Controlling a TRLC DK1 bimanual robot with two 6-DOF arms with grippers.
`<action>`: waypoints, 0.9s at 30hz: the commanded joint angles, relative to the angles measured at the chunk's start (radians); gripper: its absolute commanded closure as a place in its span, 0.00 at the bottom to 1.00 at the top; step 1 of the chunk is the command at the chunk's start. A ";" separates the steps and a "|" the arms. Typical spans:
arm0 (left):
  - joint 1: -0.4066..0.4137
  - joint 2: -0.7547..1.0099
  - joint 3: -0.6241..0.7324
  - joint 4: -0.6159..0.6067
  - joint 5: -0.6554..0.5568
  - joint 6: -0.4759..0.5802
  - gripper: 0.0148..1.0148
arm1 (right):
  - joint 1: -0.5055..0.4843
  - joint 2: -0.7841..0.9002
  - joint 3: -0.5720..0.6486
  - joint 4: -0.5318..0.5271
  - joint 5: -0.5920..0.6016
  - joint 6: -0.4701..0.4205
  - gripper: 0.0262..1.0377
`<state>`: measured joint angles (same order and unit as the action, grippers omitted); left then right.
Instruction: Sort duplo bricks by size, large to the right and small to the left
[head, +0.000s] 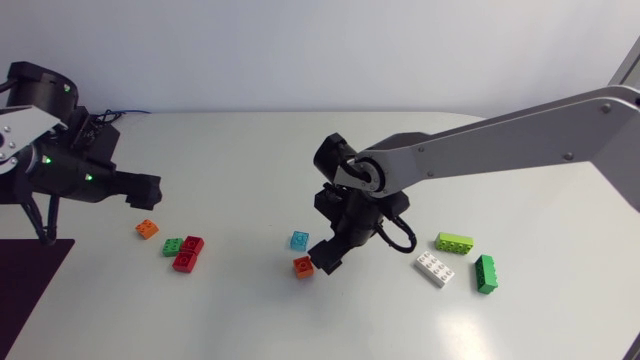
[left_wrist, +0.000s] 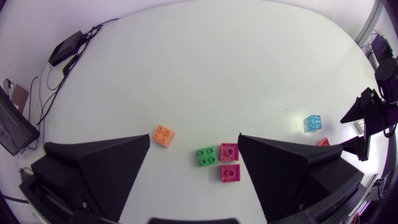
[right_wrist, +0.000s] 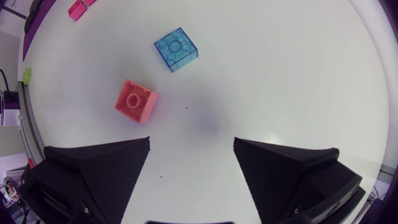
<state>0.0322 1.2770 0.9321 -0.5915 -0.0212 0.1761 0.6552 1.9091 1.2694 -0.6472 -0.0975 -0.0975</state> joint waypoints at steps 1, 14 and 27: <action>0.025 -0.031 -0.038 -0.010 0.017 0.025 0.03 | 0.001 0.036 -0.018 0.006 0.004 -0.015 0.07; 0.104 -0.094 -0.099 -0.028 0.061 0.040 0.03 | 0.109 0.113 0.085 -0.006 -0.001 -0.007 0.07; 0.247 -0.117 -0.141 -0.039 0.138 0.122 0.03 | 0.193 0.200 0.292 -0.123 -0.016 0.008 0.07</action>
<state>0.2626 1.1759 0.8196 -0.6224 0.1024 0.2676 0.8391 2.0842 1.5429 -0.7429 -0.1059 -0.0967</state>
